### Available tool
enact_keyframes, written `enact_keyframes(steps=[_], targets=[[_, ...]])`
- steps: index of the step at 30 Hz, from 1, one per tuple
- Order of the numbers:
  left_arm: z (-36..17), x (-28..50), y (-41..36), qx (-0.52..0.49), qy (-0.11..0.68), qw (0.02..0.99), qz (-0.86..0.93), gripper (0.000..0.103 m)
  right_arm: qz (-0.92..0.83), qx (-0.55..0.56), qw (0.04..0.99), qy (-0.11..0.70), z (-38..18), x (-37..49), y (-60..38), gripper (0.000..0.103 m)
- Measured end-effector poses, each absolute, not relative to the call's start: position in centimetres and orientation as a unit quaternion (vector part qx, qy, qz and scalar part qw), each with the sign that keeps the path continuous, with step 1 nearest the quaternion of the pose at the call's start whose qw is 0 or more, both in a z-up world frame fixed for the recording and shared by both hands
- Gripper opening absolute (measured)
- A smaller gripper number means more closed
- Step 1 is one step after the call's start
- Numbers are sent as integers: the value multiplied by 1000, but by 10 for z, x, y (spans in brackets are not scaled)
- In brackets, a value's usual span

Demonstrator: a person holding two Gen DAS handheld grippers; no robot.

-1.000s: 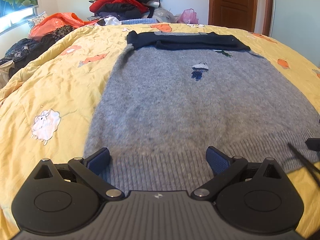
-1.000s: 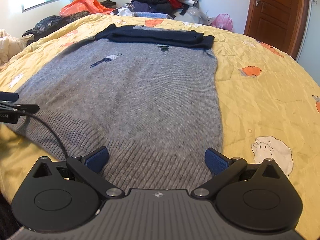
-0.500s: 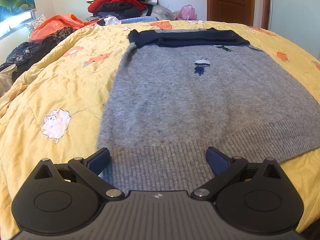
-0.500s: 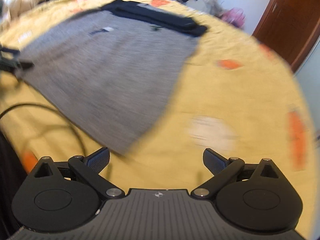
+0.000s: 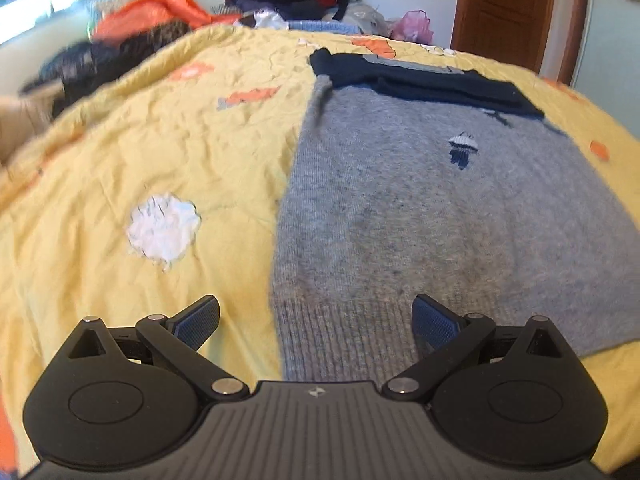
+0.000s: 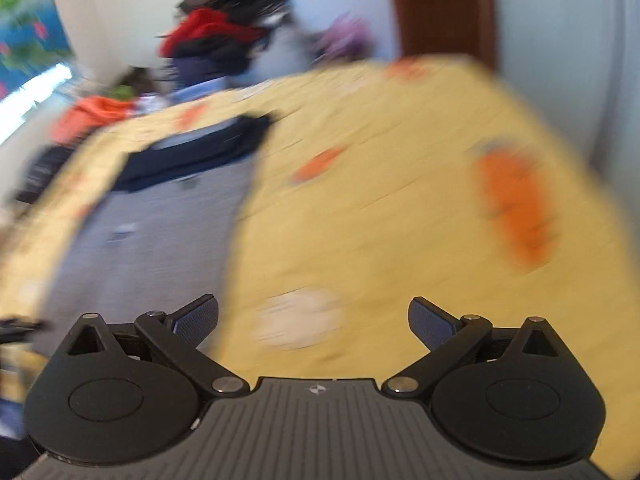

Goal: Fold small clothes

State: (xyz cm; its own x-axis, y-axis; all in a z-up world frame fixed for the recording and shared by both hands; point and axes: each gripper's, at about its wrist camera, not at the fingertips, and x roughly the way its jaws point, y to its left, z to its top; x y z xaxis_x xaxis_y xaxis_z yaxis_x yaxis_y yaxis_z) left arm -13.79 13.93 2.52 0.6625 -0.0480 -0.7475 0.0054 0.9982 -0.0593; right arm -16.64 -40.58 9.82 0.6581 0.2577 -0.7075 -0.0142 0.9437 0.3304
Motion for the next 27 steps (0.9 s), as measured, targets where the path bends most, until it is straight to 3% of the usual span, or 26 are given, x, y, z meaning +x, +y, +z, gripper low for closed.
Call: enact_keyframes(steps=[3,8,12,17,27], targets=[[25,-138,163,-138,434,889,-50,103,153,255,835,462,48,-144,-382,85],[17,-139,203,-322,438,833,-105,103,204,360,768,488,10,-127,-365,84],[7,-131,218,-414,444,784,-131,103,228,412,733,491,2,-116,-362,82],[8,-127,229,-425,446,776,-134,102,242,389,731,506,3,-115,-353,76],[1,-113,226,-431,446,768,-160,102,207,427,743,473,-6,-92,-372,77]])
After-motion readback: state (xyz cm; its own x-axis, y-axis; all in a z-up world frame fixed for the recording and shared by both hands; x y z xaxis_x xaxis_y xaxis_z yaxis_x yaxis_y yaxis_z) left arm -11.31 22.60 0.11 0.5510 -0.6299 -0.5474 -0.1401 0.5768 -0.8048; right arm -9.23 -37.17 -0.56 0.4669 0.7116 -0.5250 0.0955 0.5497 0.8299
